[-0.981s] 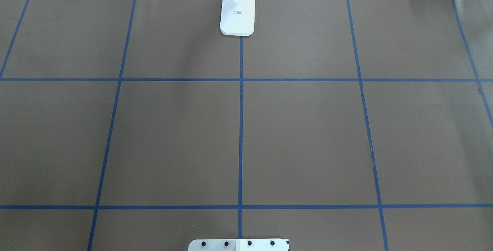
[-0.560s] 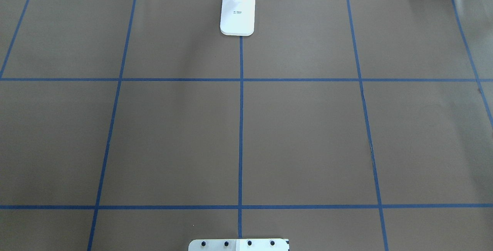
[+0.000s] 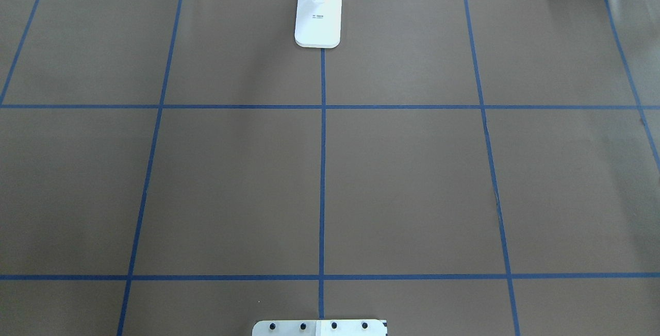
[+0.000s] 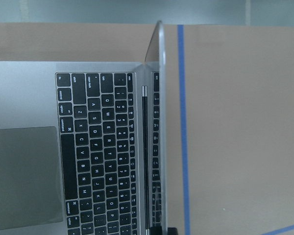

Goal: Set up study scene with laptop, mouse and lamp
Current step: 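Carry the open silver laptop with the left gripper toward the table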

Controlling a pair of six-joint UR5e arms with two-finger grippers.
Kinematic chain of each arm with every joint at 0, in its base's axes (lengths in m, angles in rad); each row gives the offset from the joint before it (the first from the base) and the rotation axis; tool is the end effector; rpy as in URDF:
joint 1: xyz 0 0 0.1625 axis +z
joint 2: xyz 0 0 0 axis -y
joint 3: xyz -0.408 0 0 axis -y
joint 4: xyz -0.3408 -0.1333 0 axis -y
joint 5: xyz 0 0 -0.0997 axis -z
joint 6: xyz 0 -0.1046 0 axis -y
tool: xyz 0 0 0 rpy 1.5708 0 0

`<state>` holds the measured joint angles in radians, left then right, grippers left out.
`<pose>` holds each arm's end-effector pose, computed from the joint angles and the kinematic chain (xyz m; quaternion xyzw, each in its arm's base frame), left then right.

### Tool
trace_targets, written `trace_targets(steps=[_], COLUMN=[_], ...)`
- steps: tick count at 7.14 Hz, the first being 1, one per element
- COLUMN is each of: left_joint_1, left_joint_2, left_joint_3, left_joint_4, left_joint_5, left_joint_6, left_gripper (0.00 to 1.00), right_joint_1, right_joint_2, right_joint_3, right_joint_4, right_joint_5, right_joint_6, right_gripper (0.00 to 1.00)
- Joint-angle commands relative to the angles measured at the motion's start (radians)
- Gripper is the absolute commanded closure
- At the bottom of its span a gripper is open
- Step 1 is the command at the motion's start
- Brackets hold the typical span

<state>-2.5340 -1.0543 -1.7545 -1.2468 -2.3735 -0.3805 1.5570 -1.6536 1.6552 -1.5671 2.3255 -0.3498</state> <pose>-0.1606 -0.0409 0.7470 -0.1782 0.4395 -0.6410 0.6035 0.0560 -0.4080 0.6442 0.0640 -0.3629 -0.1690 0.9141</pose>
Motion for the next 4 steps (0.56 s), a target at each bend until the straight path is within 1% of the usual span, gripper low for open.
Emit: trace_targets(steps=[1,2,3,4], left_joint_1=[0.003,0.008,0.021,0.07], left_joint_2=[-0.027,-0.035,-0.036,-0.062], left_joint_3=[-0.028,-0.064,-0.086,-0.092], left_joint_4=[0.001,-0.002,-0.002,-0.002], left_joint_5=[-0.052,-0.055,-0.07,-0.129], left_joint_6=[-0.017,-0.108,-0.136,-0.188], left_gripper=[1.0,1.0,1.0,1.0], right_joint_1=[0.0,0.0,0.0,0.0], right_joint_2=[-0.002,-0.002,-0.003,-0.003], right_joint_3=[0.0,0.0,0.0,-0.003], right_joint_4=[0.001,-0.001,0.001,0.001], right_joint_5=[0.0,0.0,0.0,0.0], right_joint_6=[0.0,0.0,0.0,0.0], right_gripper=[0.0,0.0,0.0,0.0])
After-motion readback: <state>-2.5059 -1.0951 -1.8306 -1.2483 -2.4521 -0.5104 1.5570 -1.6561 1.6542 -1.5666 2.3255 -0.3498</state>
